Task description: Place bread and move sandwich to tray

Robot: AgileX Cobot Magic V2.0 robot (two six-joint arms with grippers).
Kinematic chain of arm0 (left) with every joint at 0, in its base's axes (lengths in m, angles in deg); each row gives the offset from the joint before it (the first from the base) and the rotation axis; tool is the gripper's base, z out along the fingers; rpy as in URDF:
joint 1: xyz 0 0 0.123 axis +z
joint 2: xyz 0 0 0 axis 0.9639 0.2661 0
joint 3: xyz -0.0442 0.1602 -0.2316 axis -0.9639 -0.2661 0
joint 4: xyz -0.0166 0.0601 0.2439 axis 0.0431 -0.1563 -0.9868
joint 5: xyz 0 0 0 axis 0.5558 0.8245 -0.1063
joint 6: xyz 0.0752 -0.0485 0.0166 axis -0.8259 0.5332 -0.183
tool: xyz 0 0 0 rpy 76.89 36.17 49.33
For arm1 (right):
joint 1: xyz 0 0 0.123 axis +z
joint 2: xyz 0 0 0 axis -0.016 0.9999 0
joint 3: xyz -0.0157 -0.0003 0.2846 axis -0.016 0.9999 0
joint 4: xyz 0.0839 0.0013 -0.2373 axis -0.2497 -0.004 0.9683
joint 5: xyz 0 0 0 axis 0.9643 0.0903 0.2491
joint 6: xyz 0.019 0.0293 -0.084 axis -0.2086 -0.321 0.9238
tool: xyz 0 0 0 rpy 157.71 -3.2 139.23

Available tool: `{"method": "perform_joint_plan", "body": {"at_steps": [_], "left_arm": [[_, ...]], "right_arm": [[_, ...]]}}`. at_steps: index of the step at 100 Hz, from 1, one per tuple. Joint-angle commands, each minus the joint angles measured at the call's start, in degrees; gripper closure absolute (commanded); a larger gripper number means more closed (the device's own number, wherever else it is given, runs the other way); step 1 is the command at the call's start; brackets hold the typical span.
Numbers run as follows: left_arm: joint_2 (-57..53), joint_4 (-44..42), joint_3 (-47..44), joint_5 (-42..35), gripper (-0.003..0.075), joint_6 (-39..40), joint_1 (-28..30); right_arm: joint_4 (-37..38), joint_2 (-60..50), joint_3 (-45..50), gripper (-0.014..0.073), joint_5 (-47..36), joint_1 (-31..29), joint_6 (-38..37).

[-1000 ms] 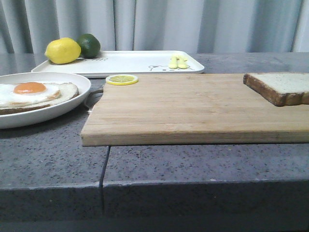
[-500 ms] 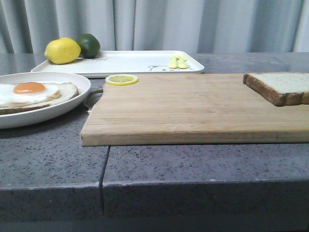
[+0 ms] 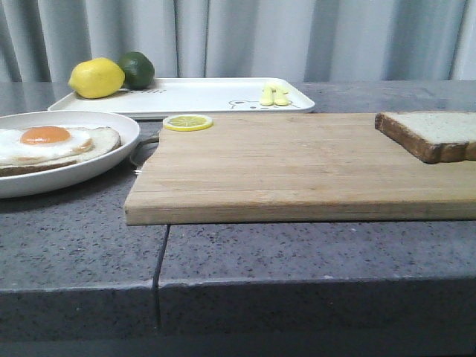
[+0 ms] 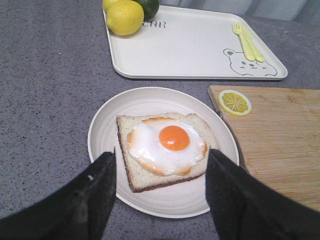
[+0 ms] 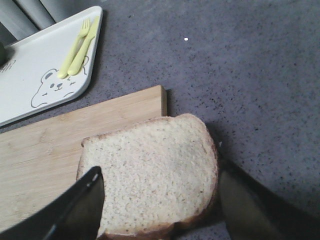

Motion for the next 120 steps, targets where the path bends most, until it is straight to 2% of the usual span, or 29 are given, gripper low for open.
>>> {"method": "perform_joint_plan", "body": {"at_steps": [1, 18, 74, 120], "left_arm": [[0.65, 1.45, 1.98, -3.98, 0.0354, -0.02, 0.03], [0.65, 1.45, 1.98, -3.98, 0.0354, -0.02, 0.03], [0.65, 1.45, 1.98, -3.98, 0.0354, -0.02, 0.03], [0.65, 1.45, 1.98, -3.98, 0.0354, -0.02, 0.03]], "right_arm": [[-5.45, 1.66, -1.17, 0.0094, -0.15, -0.44, 2.95], [-9.06, 5.85, -1.17, 0.0094, -0.15, -0.44, 5.46], [-13.95, 12.82, -1.17, 0.0094, 2.27, -0.44, 7.82], [-14.33, 16.27, -1.35, 0.0094, 6.78, -0.44, 7.93]]}}
